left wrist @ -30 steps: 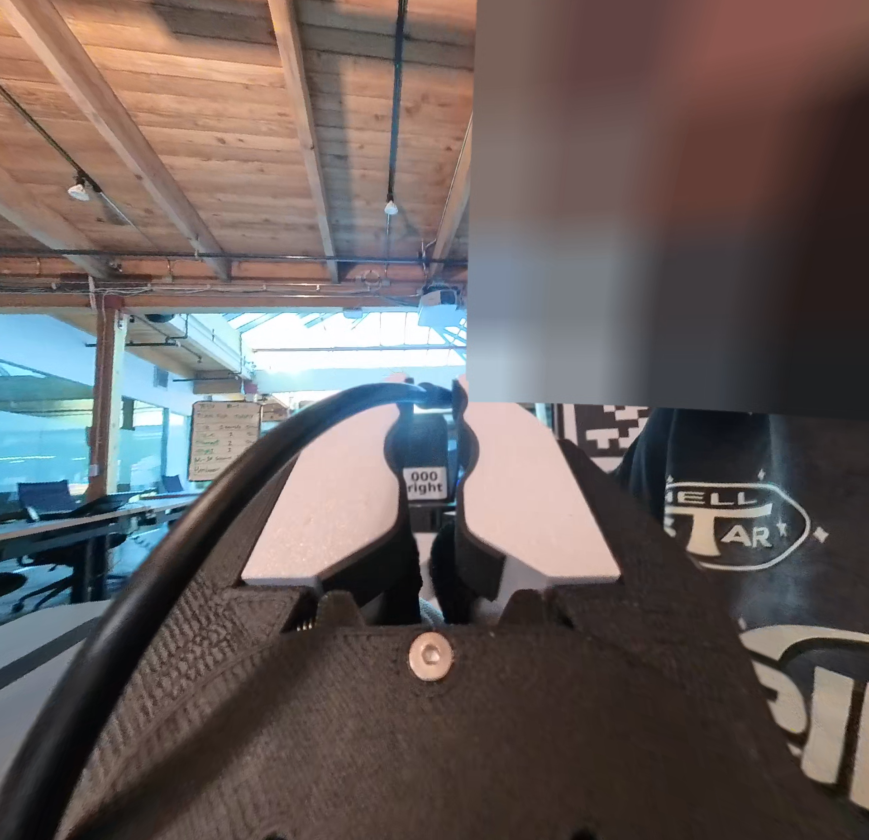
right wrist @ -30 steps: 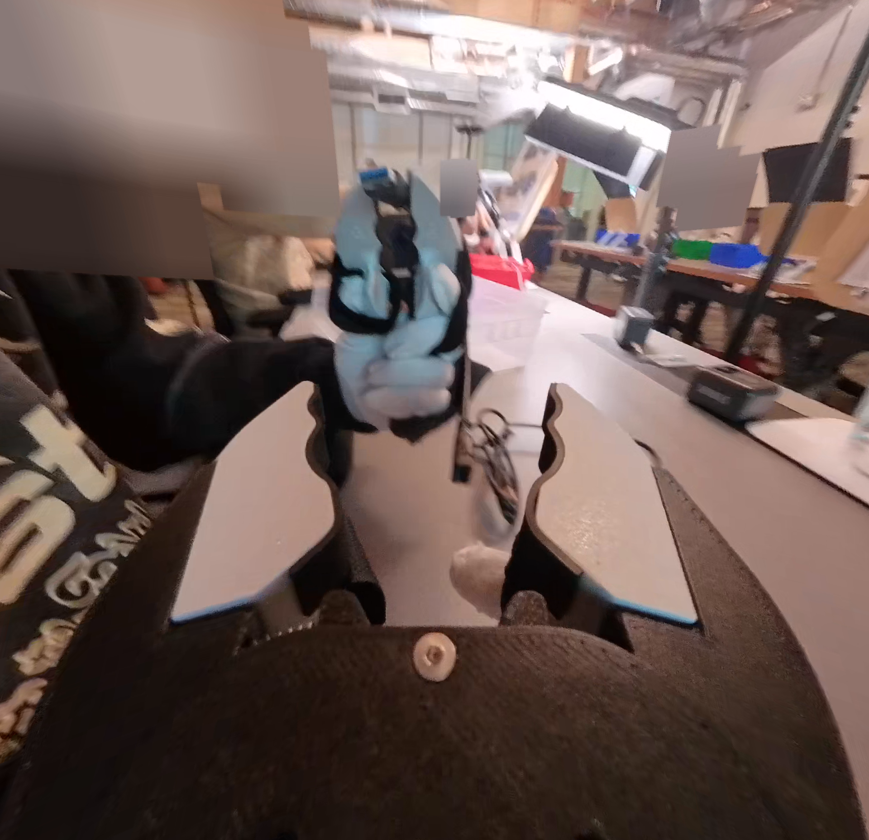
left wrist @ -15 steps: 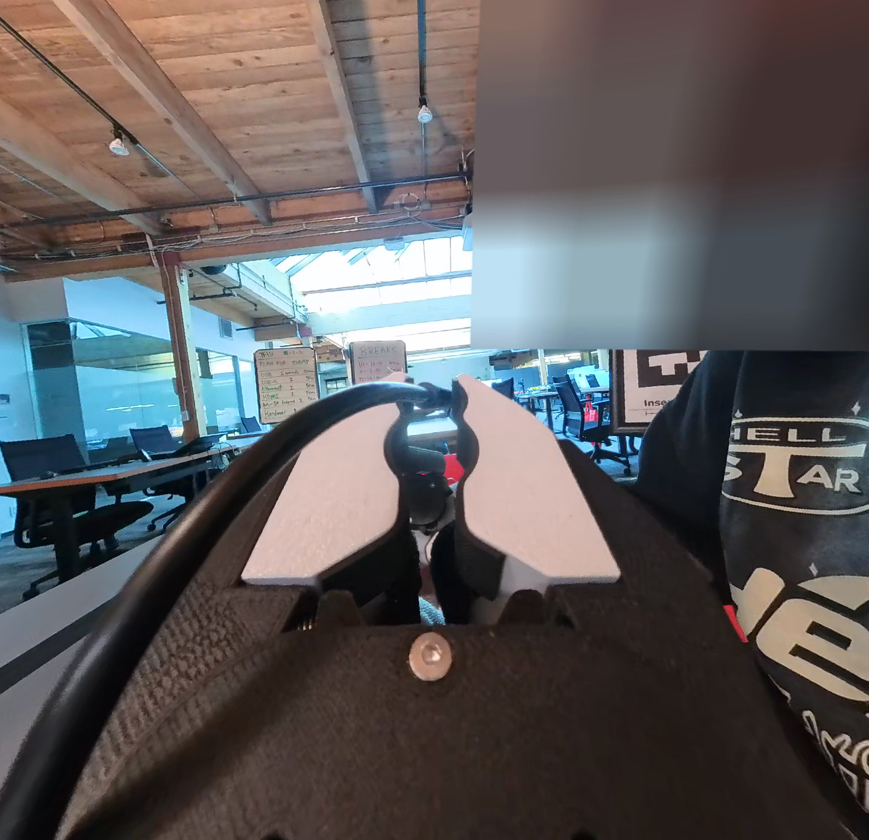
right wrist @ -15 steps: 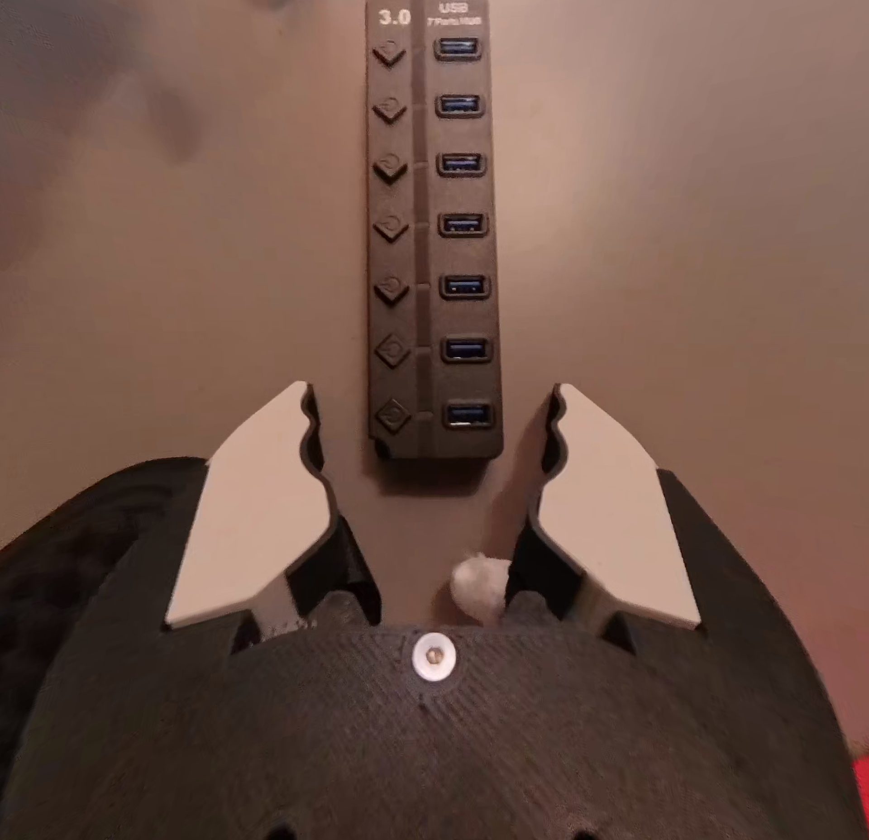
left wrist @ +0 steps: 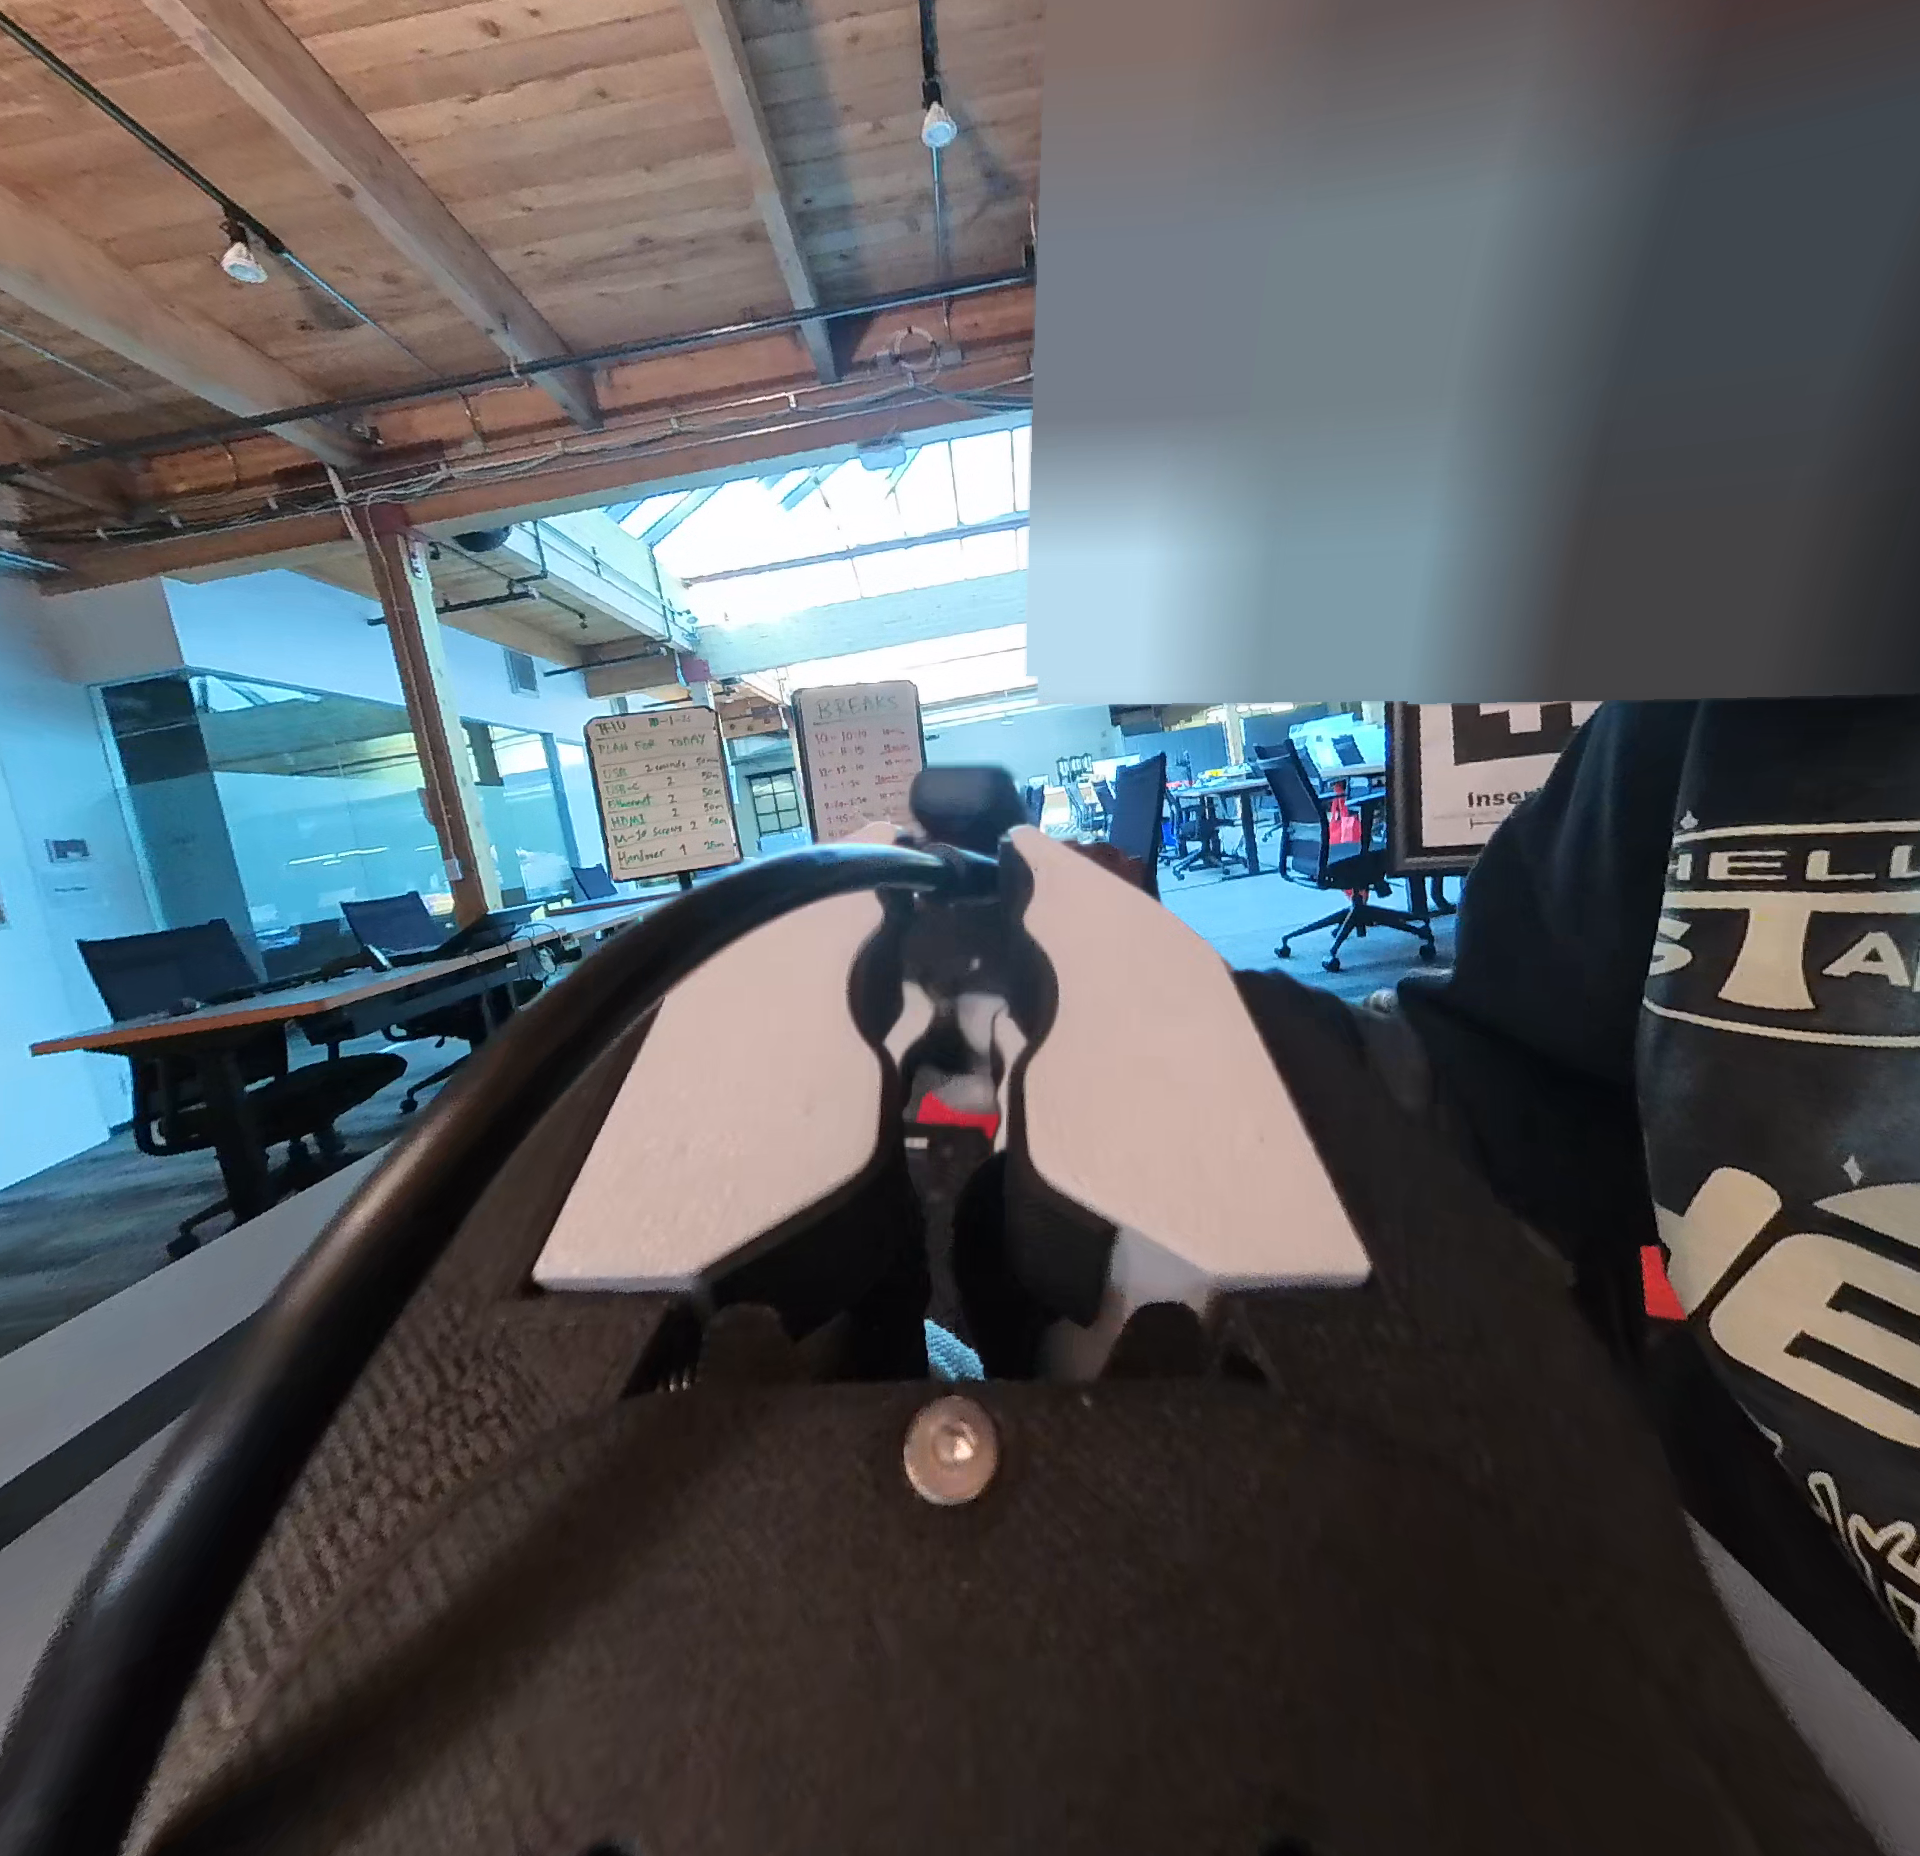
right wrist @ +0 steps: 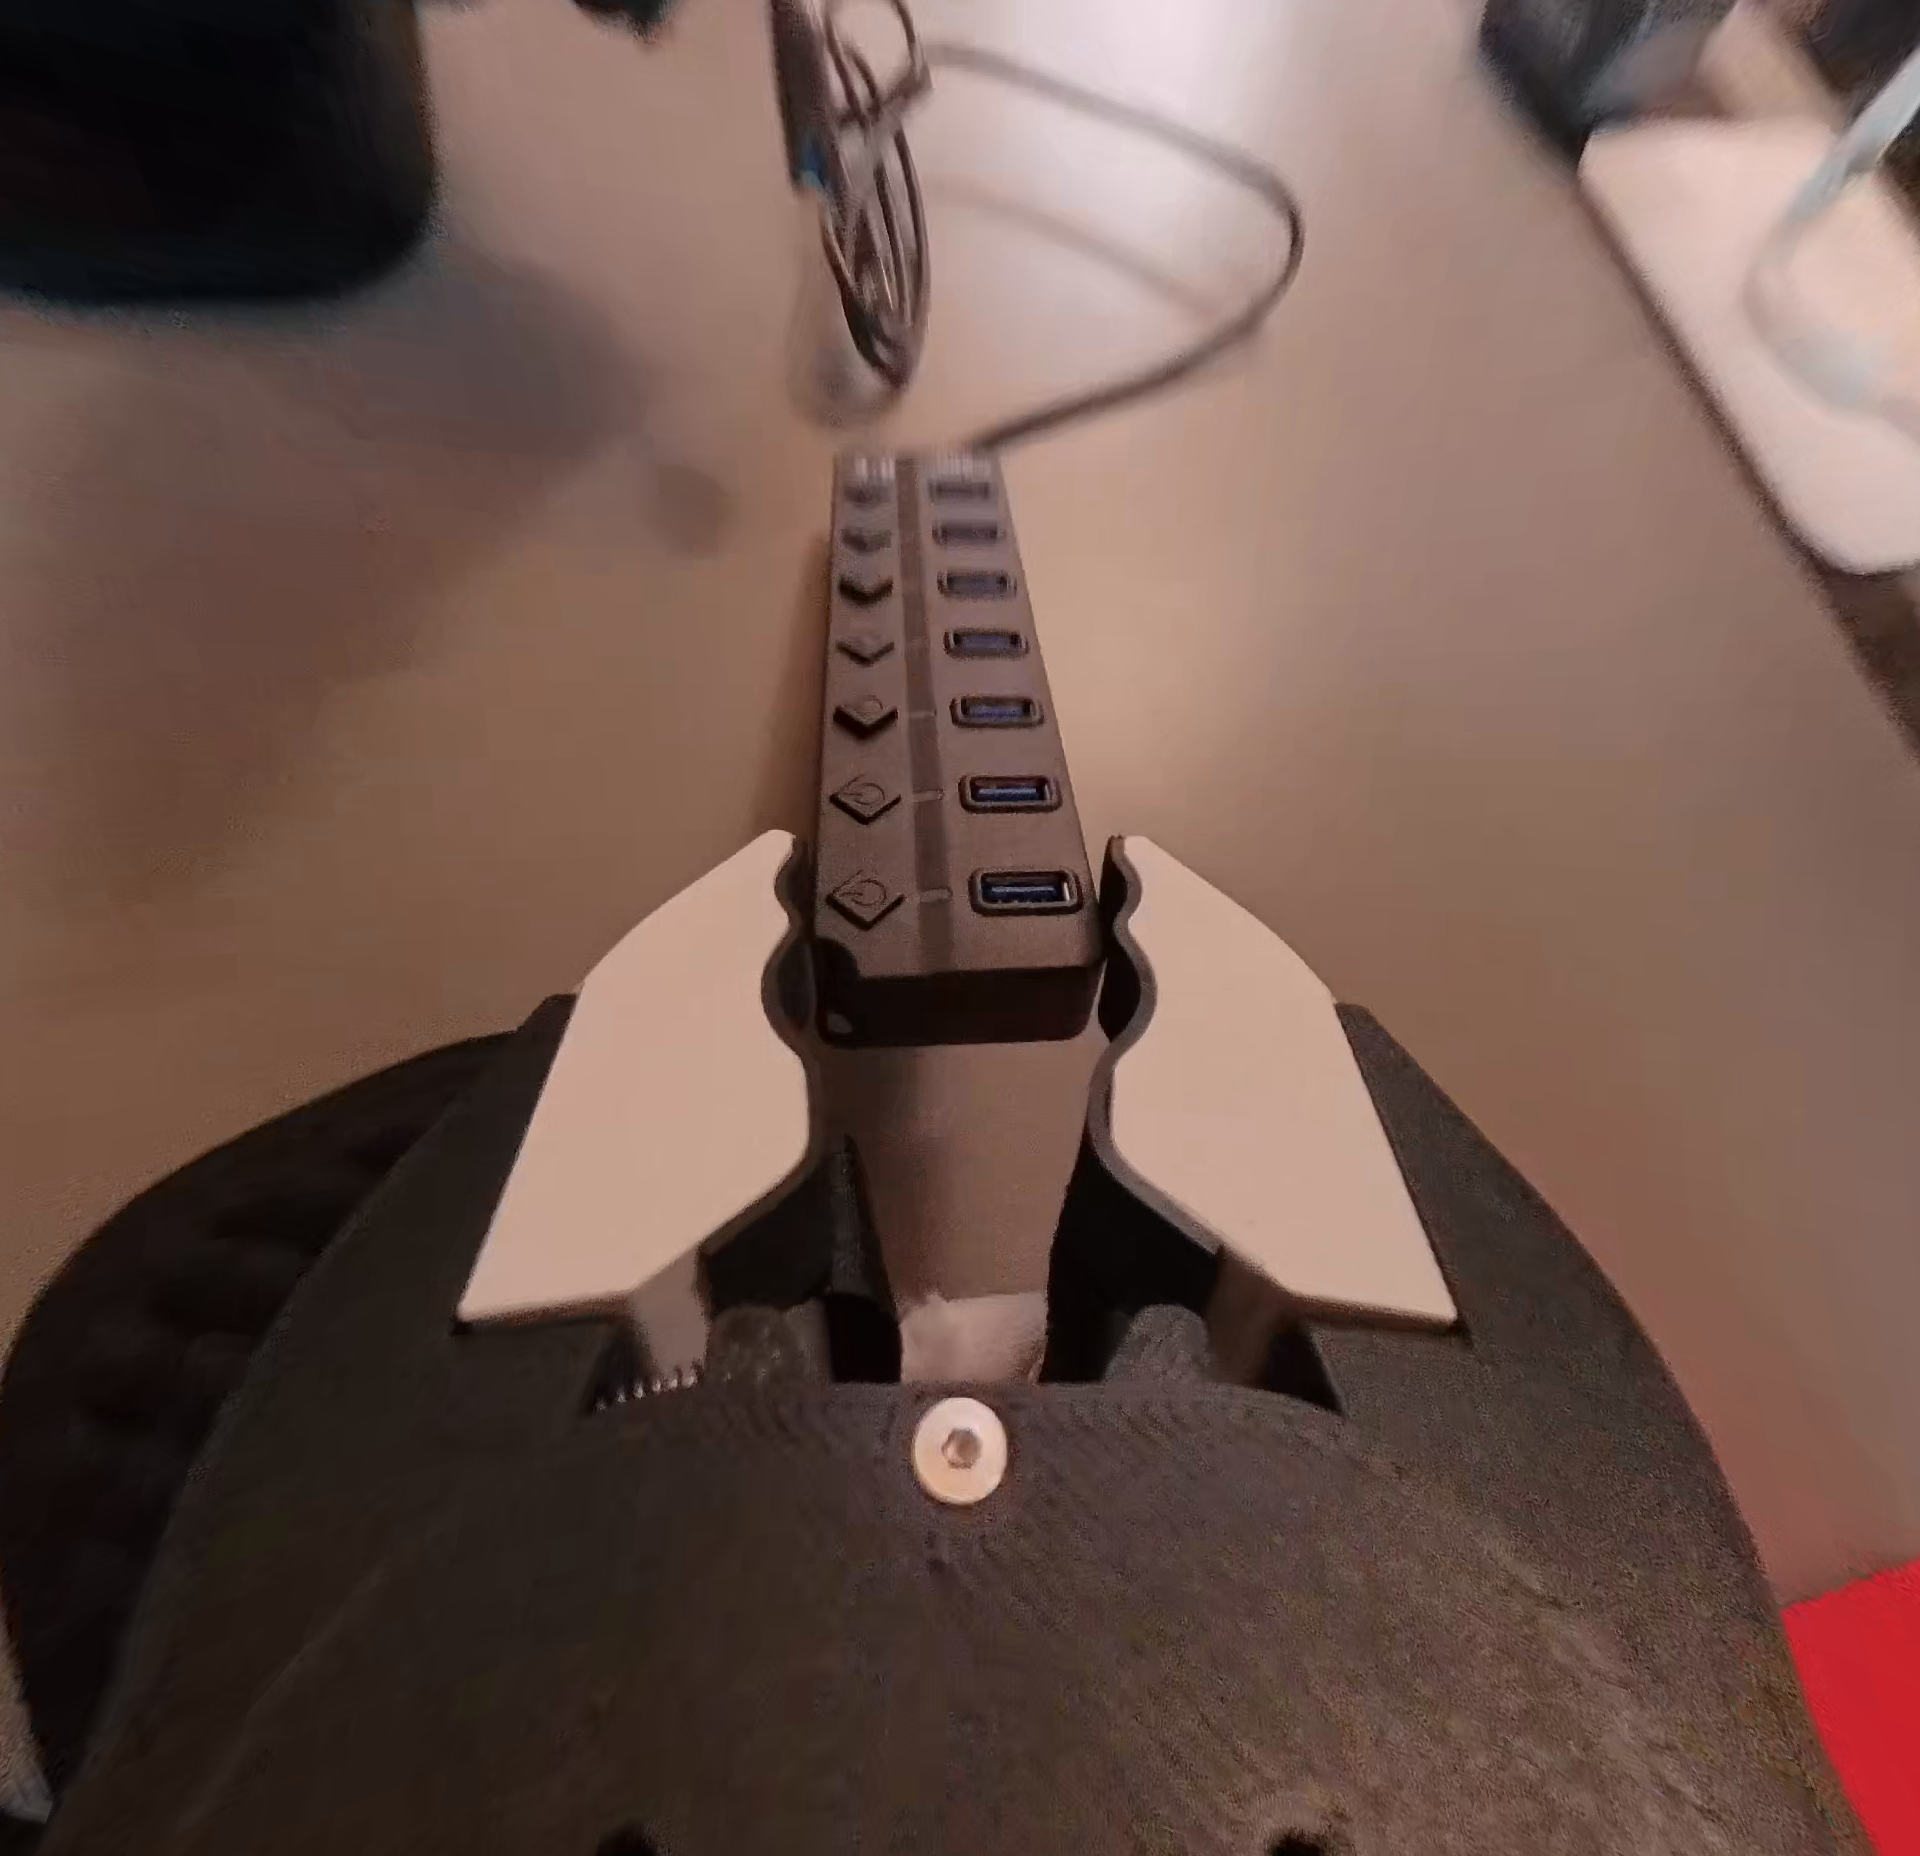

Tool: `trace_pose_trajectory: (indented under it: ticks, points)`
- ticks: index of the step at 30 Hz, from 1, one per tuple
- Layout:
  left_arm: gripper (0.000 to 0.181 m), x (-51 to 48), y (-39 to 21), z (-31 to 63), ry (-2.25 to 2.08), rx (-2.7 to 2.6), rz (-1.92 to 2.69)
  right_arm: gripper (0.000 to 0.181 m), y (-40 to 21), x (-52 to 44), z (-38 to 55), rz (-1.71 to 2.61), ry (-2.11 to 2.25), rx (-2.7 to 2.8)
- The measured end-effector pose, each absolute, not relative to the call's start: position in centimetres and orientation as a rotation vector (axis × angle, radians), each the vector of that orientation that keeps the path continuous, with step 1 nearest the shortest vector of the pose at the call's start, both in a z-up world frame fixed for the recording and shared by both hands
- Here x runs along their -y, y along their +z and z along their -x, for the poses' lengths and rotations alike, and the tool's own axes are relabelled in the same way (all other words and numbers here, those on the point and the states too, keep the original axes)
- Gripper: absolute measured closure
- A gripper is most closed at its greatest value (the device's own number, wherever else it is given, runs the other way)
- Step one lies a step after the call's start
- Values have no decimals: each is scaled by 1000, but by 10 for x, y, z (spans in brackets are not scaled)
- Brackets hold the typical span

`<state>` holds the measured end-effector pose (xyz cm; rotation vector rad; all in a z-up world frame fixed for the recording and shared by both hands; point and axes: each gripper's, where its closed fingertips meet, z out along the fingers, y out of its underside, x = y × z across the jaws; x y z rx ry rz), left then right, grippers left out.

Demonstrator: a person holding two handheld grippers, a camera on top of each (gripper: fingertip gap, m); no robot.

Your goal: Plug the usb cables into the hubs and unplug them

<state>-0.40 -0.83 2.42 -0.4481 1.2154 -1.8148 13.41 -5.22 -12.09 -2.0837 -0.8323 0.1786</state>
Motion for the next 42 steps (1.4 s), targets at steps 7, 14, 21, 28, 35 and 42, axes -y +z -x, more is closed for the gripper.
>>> trace_pose_trajectory:
  ticks: [7,14,21,28,35,42]
  points:
    - [167,15,15,-2,-1765,-1284,452,128,-64,96,-117,2000,214,862]
    - [167,30,6,-7,-1745,-1374,437,128,-111,173,-120,2192,220,683]
    - [167,40,1,-9,-1705,-1421,416,117,-159,207,-129,2116,212,539]
    - [167,40,-3,-12,-1710,-1436,430,63,-157,206,-134,2029,88,413]
    - [167,44,-8,-13,-1701,-1473,423,68,-154,193,-129,2029,29,463]
    - [167,44,-7,-12,-1695,-1474,417,74,-164,173,-111,2059,132,636]
